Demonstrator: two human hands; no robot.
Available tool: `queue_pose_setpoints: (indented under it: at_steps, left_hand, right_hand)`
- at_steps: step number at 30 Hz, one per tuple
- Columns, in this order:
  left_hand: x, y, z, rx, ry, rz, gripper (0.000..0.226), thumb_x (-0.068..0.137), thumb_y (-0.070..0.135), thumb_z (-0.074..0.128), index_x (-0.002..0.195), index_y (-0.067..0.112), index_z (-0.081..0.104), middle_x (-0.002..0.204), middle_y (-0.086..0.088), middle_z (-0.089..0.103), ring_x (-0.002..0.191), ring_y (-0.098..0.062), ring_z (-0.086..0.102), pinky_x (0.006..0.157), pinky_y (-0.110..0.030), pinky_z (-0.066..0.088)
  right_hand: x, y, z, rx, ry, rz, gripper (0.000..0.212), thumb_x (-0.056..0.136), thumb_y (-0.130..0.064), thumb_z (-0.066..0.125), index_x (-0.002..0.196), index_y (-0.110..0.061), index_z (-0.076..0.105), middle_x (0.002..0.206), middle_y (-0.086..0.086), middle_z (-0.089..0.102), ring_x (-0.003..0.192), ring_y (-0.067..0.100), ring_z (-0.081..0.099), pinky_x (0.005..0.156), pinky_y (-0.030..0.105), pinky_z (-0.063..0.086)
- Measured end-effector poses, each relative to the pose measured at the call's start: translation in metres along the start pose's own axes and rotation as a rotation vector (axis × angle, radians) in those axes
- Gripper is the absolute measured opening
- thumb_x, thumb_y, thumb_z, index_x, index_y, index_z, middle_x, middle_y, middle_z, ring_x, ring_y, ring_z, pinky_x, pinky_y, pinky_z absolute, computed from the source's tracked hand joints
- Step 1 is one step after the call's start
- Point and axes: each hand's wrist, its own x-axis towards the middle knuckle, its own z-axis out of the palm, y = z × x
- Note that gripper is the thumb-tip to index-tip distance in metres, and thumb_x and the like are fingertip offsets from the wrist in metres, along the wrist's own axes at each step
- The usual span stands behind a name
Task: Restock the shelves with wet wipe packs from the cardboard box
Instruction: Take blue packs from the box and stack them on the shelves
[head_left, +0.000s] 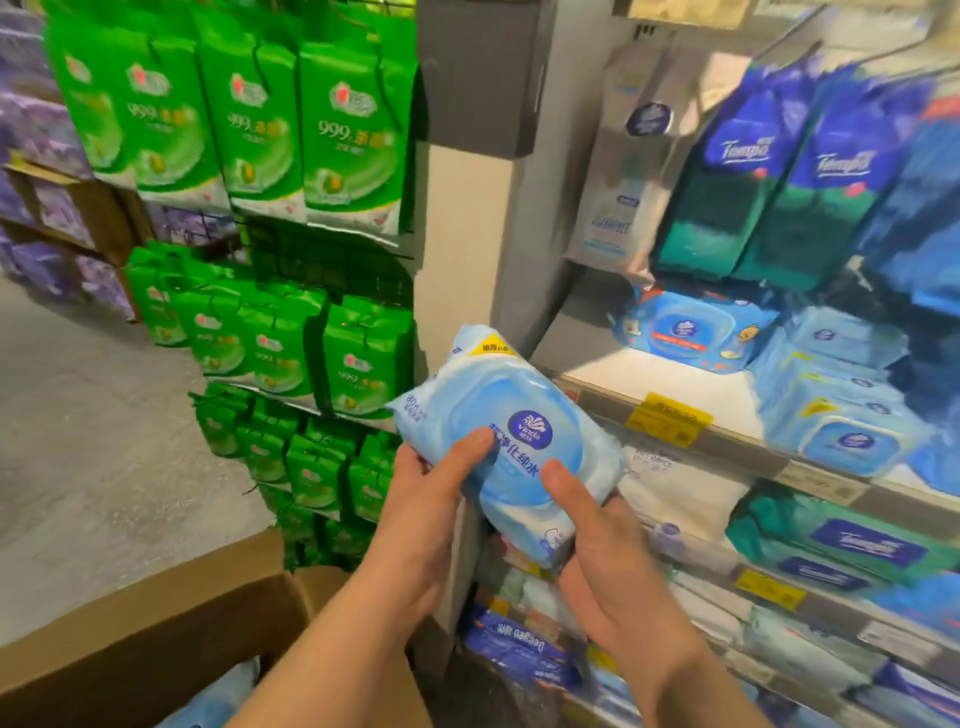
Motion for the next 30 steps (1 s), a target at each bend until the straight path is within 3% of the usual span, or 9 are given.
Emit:
queue_pose_setpoints:
  at_steps: [2,5,9,13,16,20,24,27,30]
  left_hand:
    - [0.016,0.000,0.020,0.050,-0.042,-0.001,0.058,0.074,0.028,0.078,0.125,0.010,0.058,0.116,-0.007,0.072,0.090,-0.012,0.073,0.066,-0.022,0.056]
    - [0.041,-0.006,0.048,0.115,-0.066,0.017,0.076,0.065,0.028,0.088,0.131,0.017,0.052,0.120,-0.006,0.070,0.102,-0.020,0.071,0.083,-0.037,0.056]
    - [0.072,-0.013,0.085,0.388,-0.206,0.038,0.076,0.054,0.046,0.088,0.121,0.023,0.061,0.110,-0.001,0.075,0.102,-0.025,0.071,0.081,-0.038,0.053]
    - [0.101,-0.016,0.113,0.507,-0.367,0.021,0.073,0.059,0.040,0.092,0.122,0.017,0.063,0.113,-0.005,0.074,0.102,-0.027,0.071,0.086,-0.040,0.057]
    - [0.119,-0.016,0.131,0.581,-0.463,0.045,0.053,0.072,0.027,0.084,0.120,0.016,0.066,0.112,-0.003,0.075,0.102,-0.022,0.071,0.080,-0.030,0.057]
    - [0.149,-0.019,0.151,0.785,-0.456,0.105,0.054,0.066,0.038,0.089,0.114,0.028,0.067,0.109,0.009,0.074,0.103,-0.014,0.070,0.091,-0.036,0.056]
    - [0.177,-0.031,0.169,0.995,-0.371,0.198,0.047,0.072,0.034,0.087,0.113,0.031,0.063,0.105,0.016,0.073,0.097,-0.007,0.069,0.085,-0.029,0.056]
    - [0.187,-0.040,0.181,1.138,-0.319,0.214,0.042,0.079,0.035,0.081,0.116,0.029,0.060,0.107,0.017,0.068,0.089,-0.003,0.065,0.066,-0.013,0.049]
    - [0.198,-0.048,0.186,1.201,-0.263,0.172,0.040,0.081,0.037,0.078,0.114,0.031,0.057,0.107,0.015,0.066,0.087,-0.004,0.062,0.064,-0.016,0.049]
  right_hand:
    - [0.007,-0.021,-0.022,-0.006,0.066,-0.082,0.065,0.066,-0.026,0.087,0.127,-0.019,0.065,0.122,0.011,0.074,0.113,0.031,0.071,0.092,0.048,0.059]
    - [0.018,-0.046,-0.056,-0.007,0.180,-0.192,0.083,0.058,-0.028,0.091,0.133,-0.019,0.055,0.121,0.008,0.074,0.111,0.028,0.072,0.081,0.039,0.063]
    - [0.030,-0.076,-0.097,-0.243,0.297,-0.254,0.095,0.055,-0.034,0.096,0.135,-0.027,0.046,0.122,-0.002,0.073,0.111,0.018,0.072,0.084,0.038,0.060]
    - [0.044,-0.116,-0.130,-0.492,0.325,-0.290,0.076,0.060,-0.043,0.090,0.128,-0.032,0.057,0.116,-0.007,0.074,0.109,0.014,0.072,0.088,0.036,0.060]
    - [0.058,-0.139,-0.142,-0.774,0.394,-0.302,0.100,0.054,-0.064,0.091,0.142,-0.038,0.051,0.128,-0.012,0.054,0.122,0.011,0.060,0.104,0.044,0.052]
    - [0.076,-0.160,-0.150,-0.949,0.424,-0.295,0.104,0.075,-0.034,0.090,0.159,-0.023,0.029,0.135,-0.012,0.038,0.124,0.002,0.042,0.106,0.020,0.032]
    - [0.104,-0.163,-0.152,-1.097,0.509,-0.306,0.105,0.082,-0.029,0.085,0.162,-0.020,0.018,0.160,0.000,0.035,0.146,0.018,0.034,0.113,0.030,0.030]
    - [0.130,-0.154,-0.155,-1.256,0.501,-0.278,0.097,0.089,-0.023,0.079,0.161,-0.016,0.015,0.160,0.008,0.034,0.146,0.026,0.033,0.114,0.035,0.031]
    - [0.146,-0.142,-0.159,-1.457,0.523,-0.306,0.078,0.095,-0.019,0.071,0.158,-0.015,0.024,0.159,0.015,0.025,0.147,0.033,0.024,0.118,0.041,0.030]
